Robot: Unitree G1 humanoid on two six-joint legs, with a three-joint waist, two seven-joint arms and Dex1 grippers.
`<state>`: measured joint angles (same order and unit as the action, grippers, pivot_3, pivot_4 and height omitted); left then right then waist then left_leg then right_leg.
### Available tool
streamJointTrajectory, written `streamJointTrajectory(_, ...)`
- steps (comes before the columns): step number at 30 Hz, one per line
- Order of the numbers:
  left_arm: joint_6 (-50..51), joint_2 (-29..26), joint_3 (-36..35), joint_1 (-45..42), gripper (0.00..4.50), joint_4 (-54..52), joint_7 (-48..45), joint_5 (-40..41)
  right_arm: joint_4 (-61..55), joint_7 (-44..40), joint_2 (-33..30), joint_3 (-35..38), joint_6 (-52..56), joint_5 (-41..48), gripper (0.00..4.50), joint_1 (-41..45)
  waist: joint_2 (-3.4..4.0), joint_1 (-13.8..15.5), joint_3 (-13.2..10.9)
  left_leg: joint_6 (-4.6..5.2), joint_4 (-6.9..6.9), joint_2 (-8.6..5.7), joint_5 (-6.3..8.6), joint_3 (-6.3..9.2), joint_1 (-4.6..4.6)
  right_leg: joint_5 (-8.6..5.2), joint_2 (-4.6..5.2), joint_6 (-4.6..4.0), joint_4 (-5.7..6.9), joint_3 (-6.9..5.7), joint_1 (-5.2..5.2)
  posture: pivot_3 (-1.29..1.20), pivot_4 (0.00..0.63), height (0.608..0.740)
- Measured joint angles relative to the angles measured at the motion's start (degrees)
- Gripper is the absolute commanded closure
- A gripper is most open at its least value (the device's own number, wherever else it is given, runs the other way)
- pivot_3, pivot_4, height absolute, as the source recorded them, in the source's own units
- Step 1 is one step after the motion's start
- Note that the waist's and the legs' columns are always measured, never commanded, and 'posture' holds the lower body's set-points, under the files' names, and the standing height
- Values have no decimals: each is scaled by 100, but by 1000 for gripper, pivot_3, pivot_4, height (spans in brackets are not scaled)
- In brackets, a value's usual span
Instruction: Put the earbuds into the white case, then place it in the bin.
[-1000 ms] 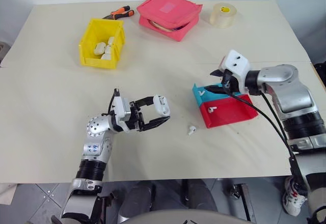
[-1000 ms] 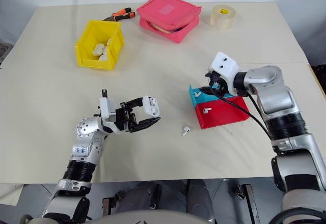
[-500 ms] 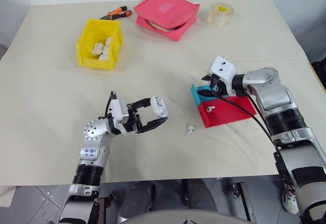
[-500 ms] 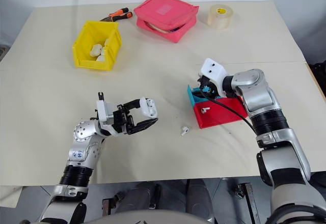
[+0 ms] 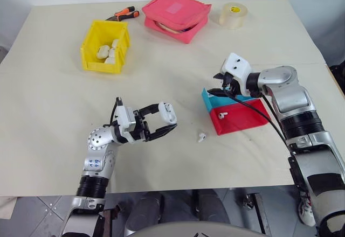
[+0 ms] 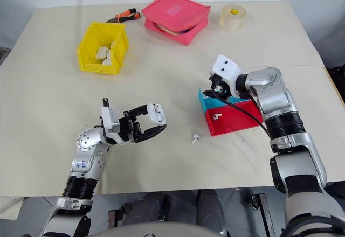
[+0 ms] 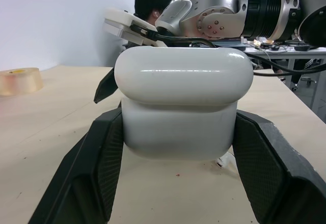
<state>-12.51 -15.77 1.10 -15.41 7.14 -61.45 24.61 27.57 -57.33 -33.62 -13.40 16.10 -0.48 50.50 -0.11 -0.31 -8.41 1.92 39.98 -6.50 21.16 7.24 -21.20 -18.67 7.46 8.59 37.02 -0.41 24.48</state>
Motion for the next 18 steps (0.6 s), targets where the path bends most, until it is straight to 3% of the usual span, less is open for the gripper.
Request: streamJointTrajectory(18,0,-11,0,7,1701,-7,58,0,243,-17,-14,0,-228,-157,1605,-17,1,2,0,0,1,-1,0,0,0,0,0,0,2,0,0,0,150,740)
